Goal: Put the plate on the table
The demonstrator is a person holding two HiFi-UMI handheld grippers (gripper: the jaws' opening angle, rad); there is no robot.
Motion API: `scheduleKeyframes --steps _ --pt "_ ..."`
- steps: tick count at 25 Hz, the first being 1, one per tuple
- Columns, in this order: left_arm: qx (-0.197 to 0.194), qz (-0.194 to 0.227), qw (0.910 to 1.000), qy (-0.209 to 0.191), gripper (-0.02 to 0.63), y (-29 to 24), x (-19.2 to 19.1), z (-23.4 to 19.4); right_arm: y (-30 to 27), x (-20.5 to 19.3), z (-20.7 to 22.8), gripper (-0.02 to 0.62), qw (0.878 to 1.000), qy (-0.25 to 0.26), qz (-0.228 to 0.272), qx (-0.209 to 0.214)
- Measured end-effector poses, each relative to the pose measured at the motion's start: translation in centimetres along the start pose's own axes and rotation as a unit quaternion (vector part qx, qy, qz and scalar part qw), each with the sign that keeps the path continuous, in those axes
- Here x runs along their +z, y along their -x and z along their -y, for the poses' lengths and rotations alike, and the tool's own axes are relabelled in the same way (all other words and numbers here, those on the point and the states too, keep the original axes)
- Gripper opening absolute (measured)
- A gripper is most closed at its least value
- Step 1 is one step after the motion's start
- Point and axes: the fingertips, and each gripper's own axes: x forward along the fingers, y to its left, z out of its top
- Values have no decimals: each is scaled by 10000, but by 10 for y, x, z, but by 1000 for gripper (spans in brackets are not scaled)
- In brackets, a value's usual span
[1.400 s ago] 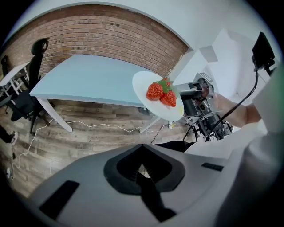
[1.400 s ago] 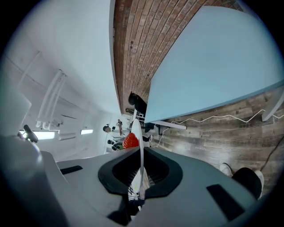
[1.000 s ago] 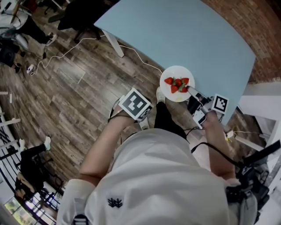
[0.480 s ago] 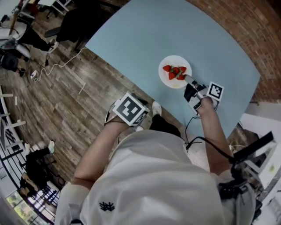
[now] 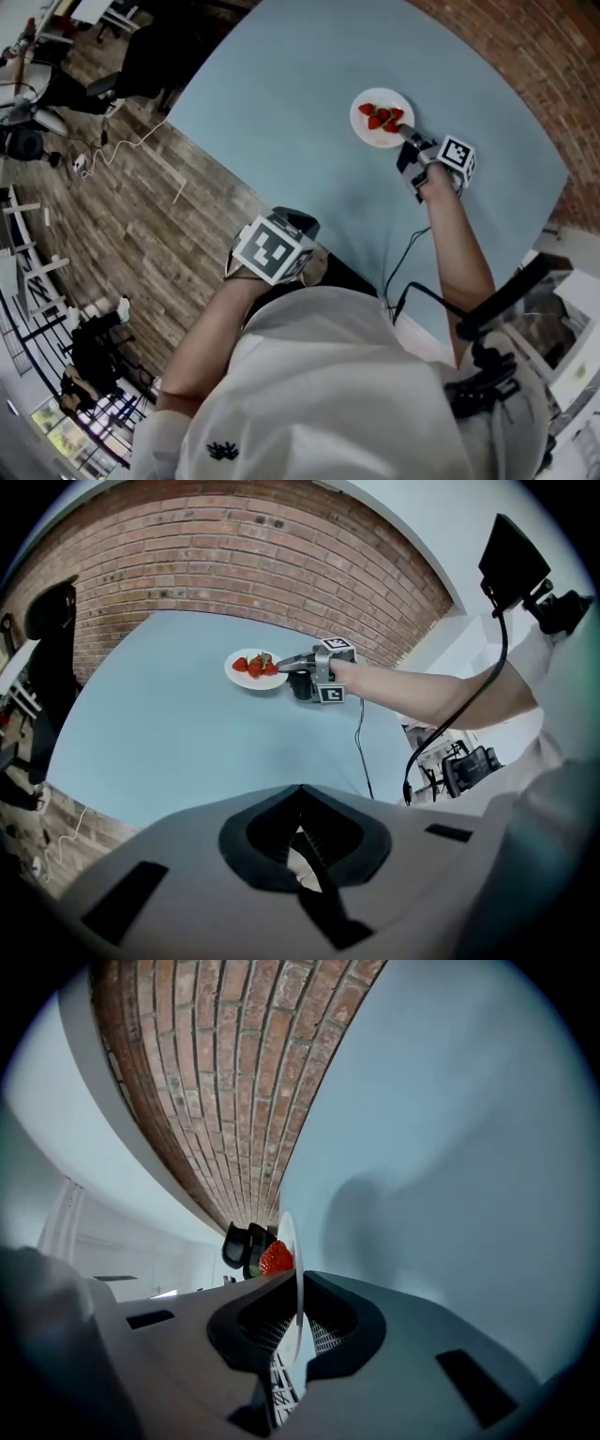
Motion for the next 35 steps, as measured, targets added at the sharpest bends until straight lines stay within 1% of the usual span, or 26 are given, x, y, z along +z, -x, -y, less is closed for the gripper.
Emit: scheduleKeyframes --steps 4,6,8,13,17,21,27,29,31,33,35 --pt "-22 -38 10000 -51 2 -5 18 -3 -21 31 4 25 9999 -79 74 -134" --pt "-108 -60 9999 -24 2 -8 26 -1 -29 43 8 25 9998 -97 98 -167" --pt "-87 -87 9999 -55 2 -10 31 -3 -37 51 16 25 9997 -78 73 -210" --pt "-127 -126 9998 -19 2 -17 33 -3 -42 52 28 26 9983 -56 66 -569" --pt "-119 -192 9997 -35 2 -22 29 -4 -45 52 35 26 9978 -72 40 -658" --pt "-133 -216 9997 -40 2 -28 28 -5 -51 54 44 26 9958 314 -32 -864" --pt "-163 -230 9996 -72 2 -27 31 -3 -55 60 40 28 9912 900 -111 -960" --pt "-262 -209 9994 -47 2 -30 27 -1 -53 61 38 30 9863 1200 -122 -1123" --pt "-374 -120 9992 3 2 -36 23 0 -52 62 33 86 9811 1479 -125 -1239" --pt "-393 -122 9991 32 2 -39 20 -1 -52 64 30 97 9757 1732 -125 -1336" --pt "-378 -157 9992 28 2 -39 19 -2 -51 65 30 104 9678 2041 -126 -1471"
